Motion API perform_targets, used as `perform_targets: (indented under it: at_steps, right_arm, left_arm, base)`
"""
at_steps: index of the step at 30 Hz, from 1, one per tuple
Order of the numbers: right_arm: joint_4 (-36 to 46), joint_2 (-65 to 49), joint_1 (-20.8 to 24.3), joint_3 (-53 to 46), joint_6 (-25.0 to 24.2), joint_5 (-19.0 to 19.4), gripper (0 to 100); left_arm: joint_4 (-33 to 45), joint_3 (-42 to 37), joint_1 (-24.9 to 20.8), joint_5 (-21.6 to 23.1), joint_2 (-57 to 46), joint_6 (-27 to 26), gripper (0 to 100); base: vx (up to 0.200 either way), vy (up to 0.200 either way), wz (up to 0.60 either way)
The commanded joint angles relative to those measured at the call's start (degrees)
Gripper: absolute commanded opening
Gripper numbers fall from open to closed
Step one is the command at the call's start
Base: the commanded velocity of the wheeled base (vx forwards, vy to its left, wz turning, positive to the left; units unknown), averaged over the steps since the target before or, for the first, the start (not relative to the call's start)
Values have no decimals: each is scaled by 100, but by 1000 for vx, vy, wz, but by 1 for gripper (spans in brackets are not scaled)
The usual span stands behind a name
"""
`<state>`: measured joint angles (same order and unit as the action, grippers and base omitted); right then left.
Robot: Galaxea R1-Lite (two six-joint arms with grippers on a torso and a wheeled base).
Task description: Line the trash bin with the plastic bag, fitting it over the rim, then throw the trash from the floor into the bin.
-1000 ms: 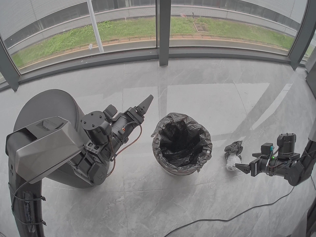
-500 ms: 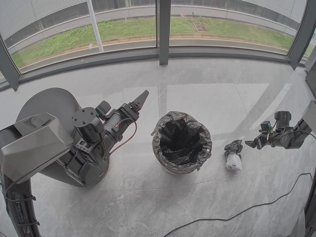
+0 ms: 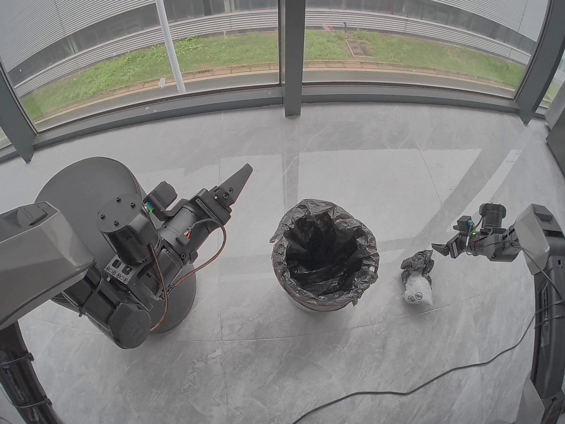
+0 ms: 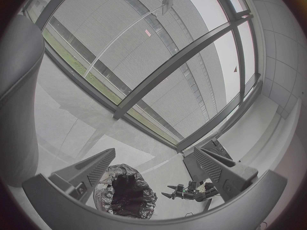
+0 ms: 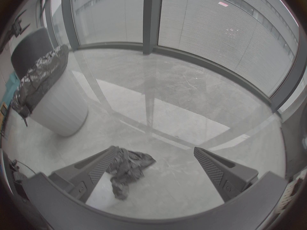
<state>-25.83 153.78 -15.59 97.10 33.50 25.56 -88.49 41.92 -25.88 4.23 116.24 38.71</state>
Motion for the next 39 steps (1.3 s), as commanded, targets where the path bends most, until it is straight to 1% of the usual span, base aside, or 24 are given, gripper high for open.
perform_targets:
  at_steps: [1, 4, 8, 11, 13, 14, 15, 16, 17, 18, 26, 28, 30, 31, 32, 34, 35, 39]
  right_arm:
    - [52, 1013, 258, 1013, -608, 704, 100]
    - [105, 1040, 390, 1101, -713, 871, 100]
    - [377, 1040, 478, 1092, -661, 871, 100]
    - [430, 1101, 496, 1110, -652, 871, 100]
    - [377, 1268, 557, 1285, -634, 819, 100]
    - [360, 1365, 557, 1444, -599, 792, 100]
    - [333, 1532, 540, 1681, -441, 722, 100]
    - [316, 1655, 513, 1749, -256, 687, 100]
    - [316, 1690, 496, 1749, -195, 678, 100]
    - [377, 1839, 443, 1749, 43, 660, 100]
    - [825, 1927, 443, 1749, 69, 616, 100]
    - [852, 2059, 452, 1749, 69, 520, 100]
    - [852, 2279, 452, 1749, 78, 318, 100]
    - [852, 2279, 452, 1749, 78, 318, 100]
    - [948, 2383, 434, 1749, 95, 151, 100]
    - [1036, 2383, 425, 1749, 104, 116, 100]
    - [1063, 2383, 425, 1749, 104, 124, 0]
    - [1001, 2383, 425, 1749, 60, 133, 0]
  left_arm:
    - [-1, -281, 39, -10, -259, -47, 100]
    - [-1, -299, 39, -10, -224, -47, 100]
    - [-1, -272, 30, -10, -163, -56, 100]
    - [-1, -299, 30, -19, -163, -56, 100]
    - [-1, -308, 30, -19, -172, -56, 100]
    - [-1, -316, 30, -19, -172, -56, 100]
    - [-1, -334, 30, -19, -198, -56, 100]
    - [-1, -360, 22, -19, -207, -56, 100]
    - [-1, -369, 13, -19, -216, -65, 100]
    - [-1, -413, 4, -19, -224, -56, 100]
    - [-1, -422, 4, -19, -189, -56, 100]
    - [-1, -422, 4, -19, -180, -56, 100]
    - [-1, -422, 13, -28, -163, -56, 100]
    - [-1, -422, 13, -28, -163, -56, 100]
    - [-1, -422, 30, -28, -145, -56, 100]
    - [-1, -413, 30, -28, -128, -56, 100]
    - [-1, -404, 39, -28, -128, -56, 100]
    - [-1, -395, 30, -28, -145, -56, 100]
  base:
    - [0, 0, 0]
    - [0, 0, 0]
    - [0, 0, 0]
    - [0, 0, 0]
    - [0, 0, 0]
    - [0, 0, 0]
    - [0, 0, 0]
    - [0, 0, 0]
    - [0, 0, 0]
    - [0, 0, 0]
    - [0, 0, 0]
    - [0, 0, 0]
    - [0, 0, 0]
    - [0, 0, 0]
    - [0, 0, 0]
    - [0, 0, 0]
    - [0, 0, 0]
    - [0, 0, 0]
